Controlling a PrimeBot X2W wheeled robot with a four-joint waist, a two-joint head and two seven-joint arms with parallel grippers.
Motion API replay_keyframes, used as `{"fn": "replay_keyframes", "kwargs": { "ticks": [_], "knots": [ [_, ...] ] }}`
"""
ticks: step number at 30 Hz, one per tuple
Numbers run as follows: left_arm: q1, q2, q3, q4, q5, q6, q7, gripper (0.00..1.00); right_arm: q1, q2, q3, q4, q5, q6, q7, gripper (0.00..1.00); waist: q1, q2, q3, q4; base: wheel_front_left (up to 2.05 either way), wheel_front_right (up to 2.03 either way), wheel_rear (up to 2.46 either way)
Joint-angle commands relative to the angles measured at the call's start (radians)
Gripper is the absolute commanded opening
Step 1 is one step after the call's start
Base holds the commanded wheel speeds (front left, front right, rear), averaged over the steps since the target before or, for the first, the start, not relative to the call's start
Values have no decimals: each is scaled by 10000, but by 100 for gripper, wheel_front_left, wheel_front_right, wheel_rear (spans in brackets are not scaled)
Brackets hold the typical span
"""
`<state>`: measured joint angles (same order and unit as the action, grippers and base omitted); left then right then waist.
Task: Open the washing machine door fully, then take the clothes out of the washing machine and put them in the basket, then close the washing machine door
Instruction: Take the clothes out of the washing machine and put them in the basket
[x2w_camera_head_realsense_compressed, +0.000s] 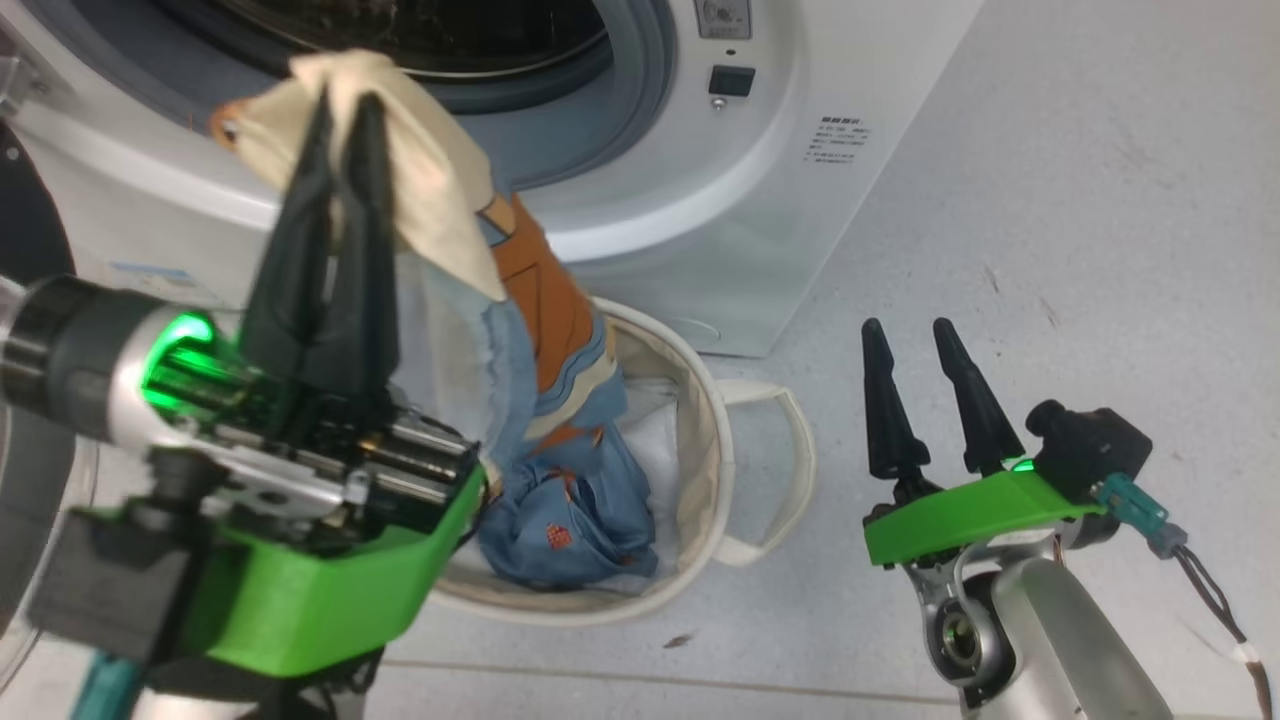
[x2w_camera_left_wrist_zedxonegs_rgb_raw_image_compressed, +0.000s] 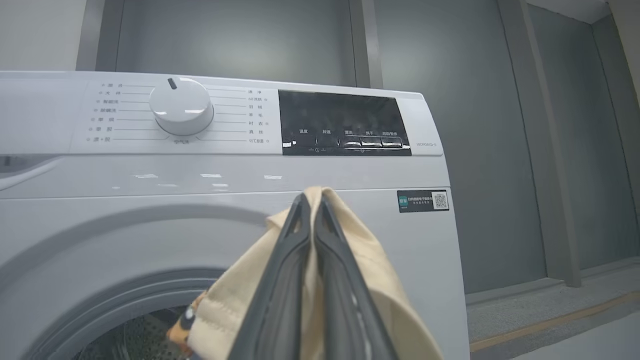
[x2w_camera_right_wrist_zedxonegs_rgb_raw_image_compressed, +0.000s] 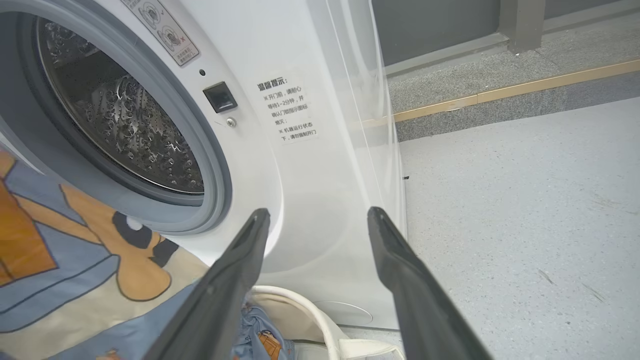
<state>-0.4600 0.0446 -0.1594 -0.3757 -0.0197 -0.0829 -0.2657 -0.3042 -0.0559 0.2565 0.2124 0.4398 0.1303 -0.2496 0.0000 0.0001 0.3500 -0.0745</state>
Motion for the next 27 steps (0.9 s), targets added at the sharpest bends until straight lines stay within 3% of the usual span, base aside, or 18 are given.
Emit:
{"fn": "replay_keyframes", "kwargs": {
  "ticks": [1, 15, 27],
  "knots": [
    [80, 104, 133, -133, 132, -60, 39, 0, -246, 57, 233, -395, -77, 4, -122, 100, 0, -1, 233, -50, 0, 0, 0],
    [447, 414, -635, 1007, 404, -23, 39, 0, -620, 57, 109, -493, -136, 4, -122, 100, 0, -1, 984, -90, 0, 0, 0],
    [62, 830, -895, 5474, 372, 324, 39, 0, -863, 57, 55, -532, -226, 4, -122, 100, 0, -1, 1604, -306, 0, 0, 0]
  ]
}}
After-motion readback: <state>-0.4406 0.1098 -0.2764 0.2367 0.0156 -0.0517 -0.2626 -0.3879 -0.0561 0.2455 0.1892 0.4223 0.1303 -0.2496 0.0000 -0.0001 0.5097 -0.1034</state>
